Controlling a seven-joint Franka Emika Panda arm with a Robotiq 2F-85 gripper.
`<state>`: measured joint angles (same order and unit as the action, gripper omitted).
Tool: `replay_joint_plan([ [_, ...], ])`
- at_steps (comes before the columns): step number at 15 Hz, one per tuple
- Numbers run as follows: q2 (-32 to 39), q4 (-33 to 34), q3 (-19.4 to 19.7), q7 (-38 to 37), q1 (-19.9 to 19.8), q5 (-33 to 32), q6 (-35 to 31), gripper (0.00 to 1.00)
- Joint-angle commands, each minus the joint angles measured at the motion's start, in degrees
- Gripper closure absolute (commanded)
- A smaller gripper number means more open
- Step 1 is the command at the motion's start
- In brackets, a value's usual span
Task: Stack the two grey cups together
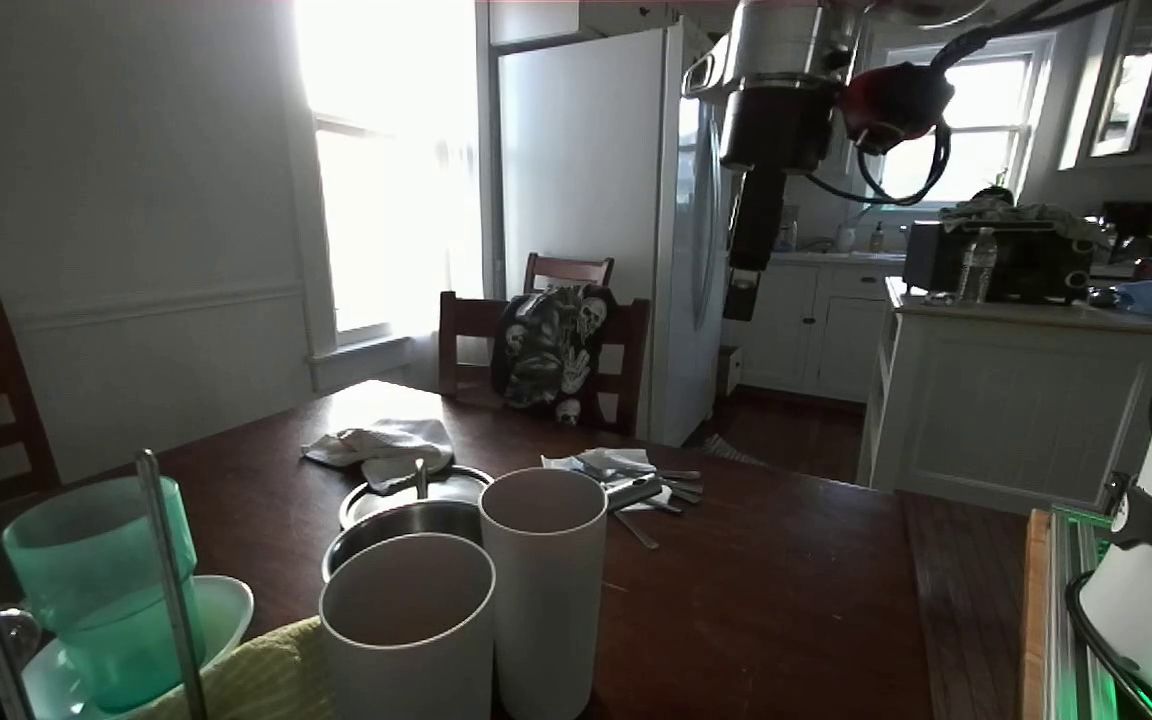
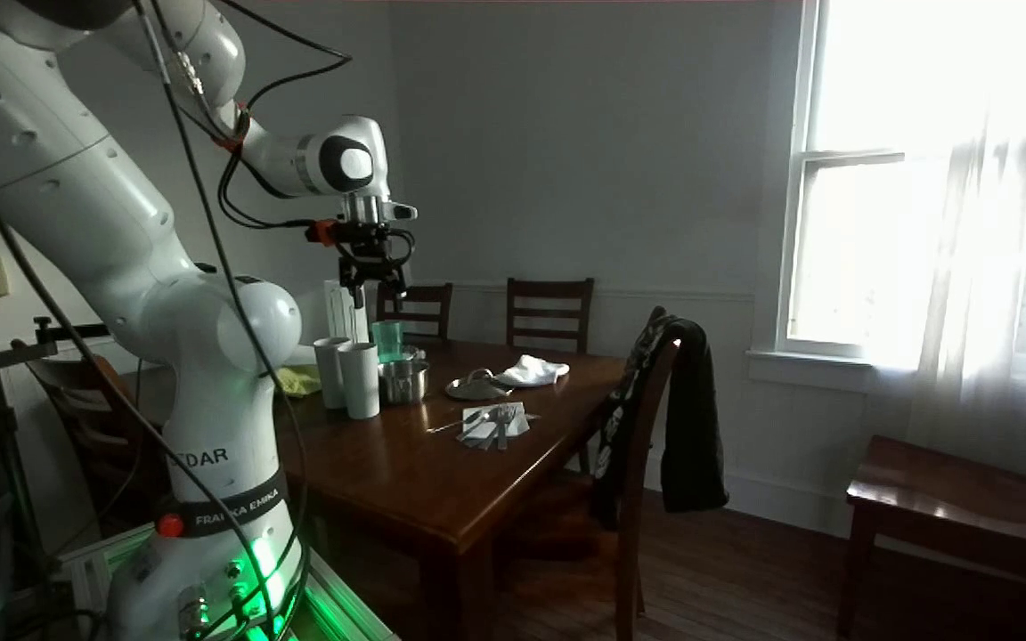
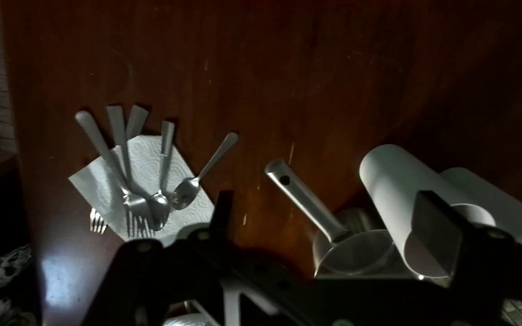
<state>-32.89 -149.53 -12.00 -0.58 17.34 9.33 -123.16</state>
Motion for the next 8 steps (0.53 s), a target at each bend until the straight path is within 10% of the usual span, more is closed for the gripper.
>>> replay_joint_plan([
  [1, 7.3, 4.9, -3.3, -8.2, 0.5, 4.1, -1.3, 0.0],
  [8, 12.3, 8.6, -4.6, -11.7, 0.3, 5.4, -5.8, 0.0],
])
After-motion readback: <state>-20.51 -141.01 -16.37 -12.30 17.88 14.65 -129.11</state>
